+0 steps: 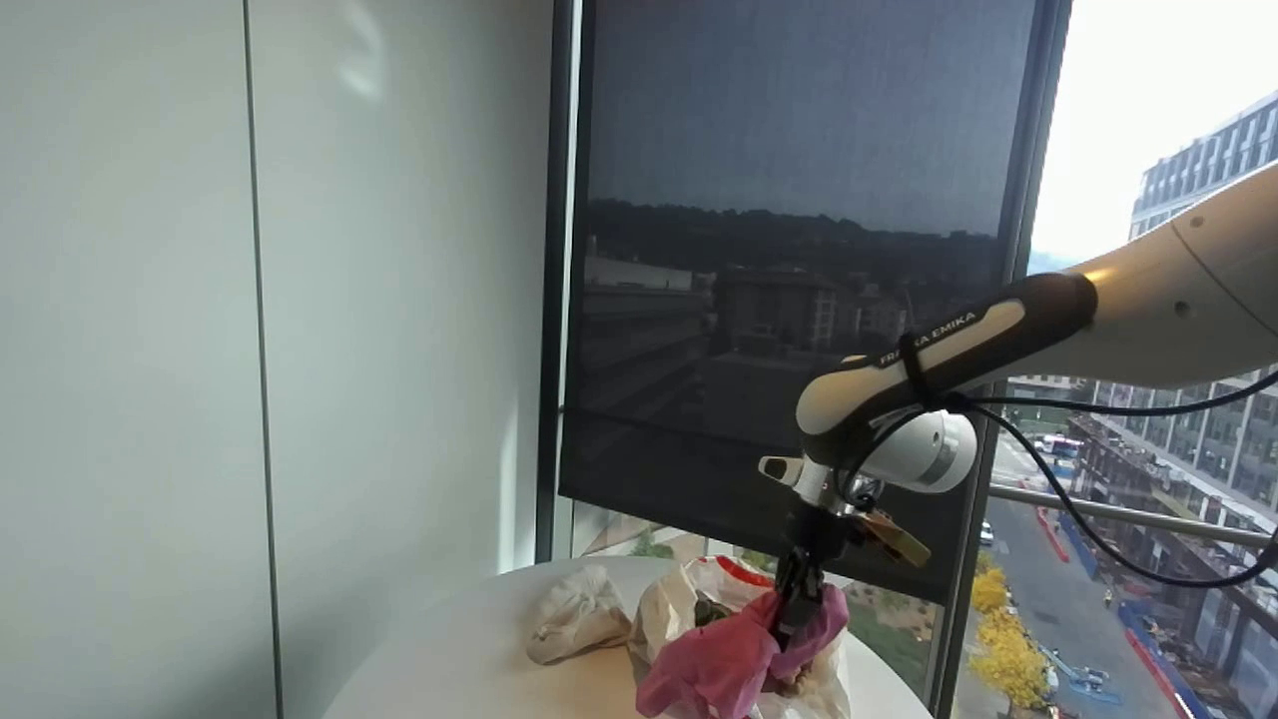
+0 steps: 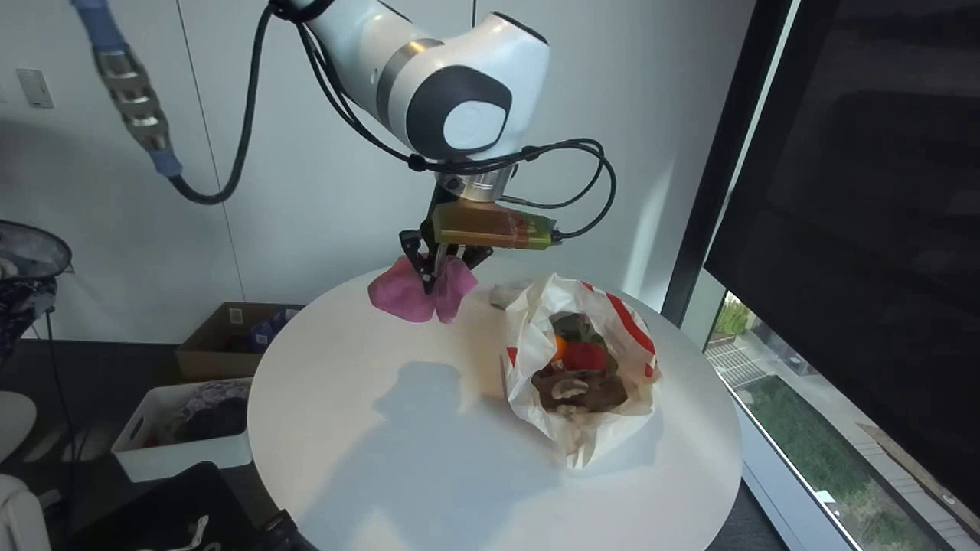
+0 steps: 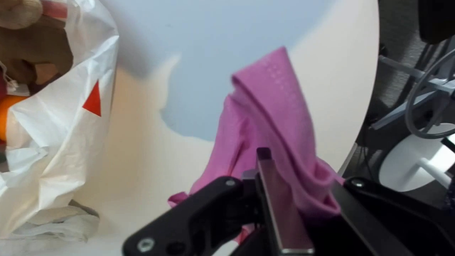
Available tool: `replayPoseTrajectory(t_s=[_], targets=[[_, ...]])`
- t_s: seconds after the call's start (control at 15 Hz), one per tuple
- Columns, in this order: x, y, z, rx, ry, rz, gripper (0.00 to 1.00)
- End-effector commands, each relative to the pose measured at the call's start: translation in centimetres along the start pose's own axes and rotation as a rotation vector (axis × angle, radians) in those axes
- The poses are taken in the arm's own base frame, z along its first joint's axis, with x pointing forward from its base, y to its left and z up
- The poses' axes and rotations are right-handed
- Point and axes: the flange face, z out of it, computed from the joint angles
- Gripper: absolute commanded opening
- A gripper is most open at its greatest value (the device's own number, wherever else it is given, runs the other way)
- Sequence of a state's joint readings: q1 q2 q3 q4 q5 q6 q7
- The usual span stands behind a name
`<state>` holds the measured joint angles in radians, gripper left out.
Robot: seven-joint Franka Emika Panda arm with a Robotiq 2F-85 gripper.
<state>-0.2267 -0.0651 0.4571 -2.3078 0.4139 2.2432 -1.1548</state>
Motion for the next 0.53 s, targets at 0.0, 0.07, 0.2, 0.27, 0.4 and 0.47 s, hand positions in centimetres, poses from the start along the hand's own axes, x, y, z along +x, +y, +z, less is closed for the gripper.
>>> replayPoseTrajectory(t_s=[0.0, 0.07, 0.2, 0.27, 0.4, 0.47], targets=[[-0.9, -2.2, 1.4, 0.181, -0.024, -0.101, 0.06], [-1.5, -2.7, 3.5, 0.236, -0.063, -0.112, 0.05], [-2.6, -3.5, 7.5, 0.333, -0.095, -0.137, 0.07], [-3.2, -3.8, 9.5, 0.353, -0.108, -0.144, 0.07], [-4.5, -4.5, 14.0, 0.383, -0.138, -0.144, 0.10], [-5.4, -4.8, 17.3, 0.375, -0.154, -0.151, 0.10]])
